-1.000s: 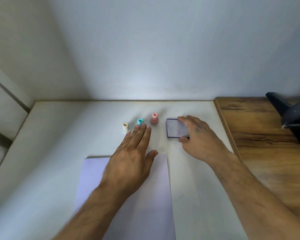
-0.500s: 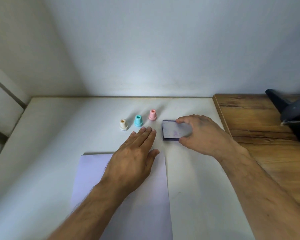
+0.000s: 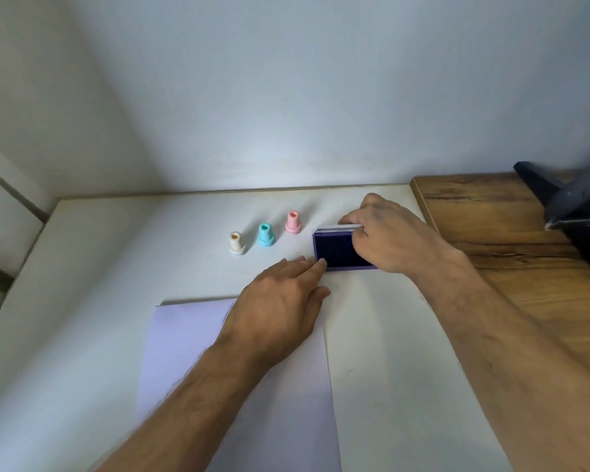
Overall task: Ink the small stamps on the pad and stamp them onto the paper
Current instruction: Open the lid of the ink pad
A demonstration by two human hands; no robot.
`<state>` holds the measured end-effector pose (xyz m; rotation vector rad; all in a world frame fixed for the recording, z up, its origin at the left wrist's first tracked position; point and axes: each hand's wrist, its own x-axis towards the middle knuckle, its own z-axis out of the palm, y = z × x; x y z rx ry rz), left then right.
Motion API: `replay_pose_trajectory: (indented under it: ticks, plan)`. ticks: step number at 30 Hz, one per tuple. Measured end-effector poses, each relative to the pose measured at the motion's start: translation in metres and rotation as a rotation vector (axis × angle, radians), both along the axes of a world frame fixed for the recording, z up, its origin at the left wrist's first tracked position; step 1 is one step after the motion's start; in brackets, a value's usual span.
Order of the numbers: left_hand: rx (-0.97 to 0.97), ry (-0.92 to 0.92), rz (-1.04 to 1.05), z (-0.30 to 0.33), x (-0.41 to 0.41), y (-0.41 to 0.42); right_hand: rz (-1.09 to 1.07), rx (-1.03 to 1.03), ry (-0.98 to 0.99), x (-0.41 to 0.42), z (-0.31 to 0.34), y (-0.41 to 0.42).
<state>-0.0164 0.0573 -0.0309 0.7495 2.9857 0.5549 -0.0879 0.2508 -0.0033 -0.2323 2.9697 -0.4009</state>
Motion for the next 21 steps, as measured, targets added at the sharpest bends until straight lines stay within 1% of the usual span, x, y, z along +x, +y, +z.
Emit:
replay_pose_trajectory:
  ticks: [4,10,18,21]
  plan:
    - [0.013,-0.013,0.007,-0.002,-0.001,0.001,-0.032,-0.029,0.086,-0.007,-0.001,0.0]
    - [-0.003,-0.032,0.016,-0.008,-0.002,-0.001,-0.132,-0.194,0.221,-0.013,-0.012,0.01]
    - [-0.006,-0.051,0.018,-0.01,-0.004,-0.001,-0.304,-0.304,0.325,-0.018,-0.034,0.007]
    - [-0.005,-0.057,0.019,-0.01,-0.004,-0.001,-0.341,-0.303,0.339,-0.018,-0.038,0.005]
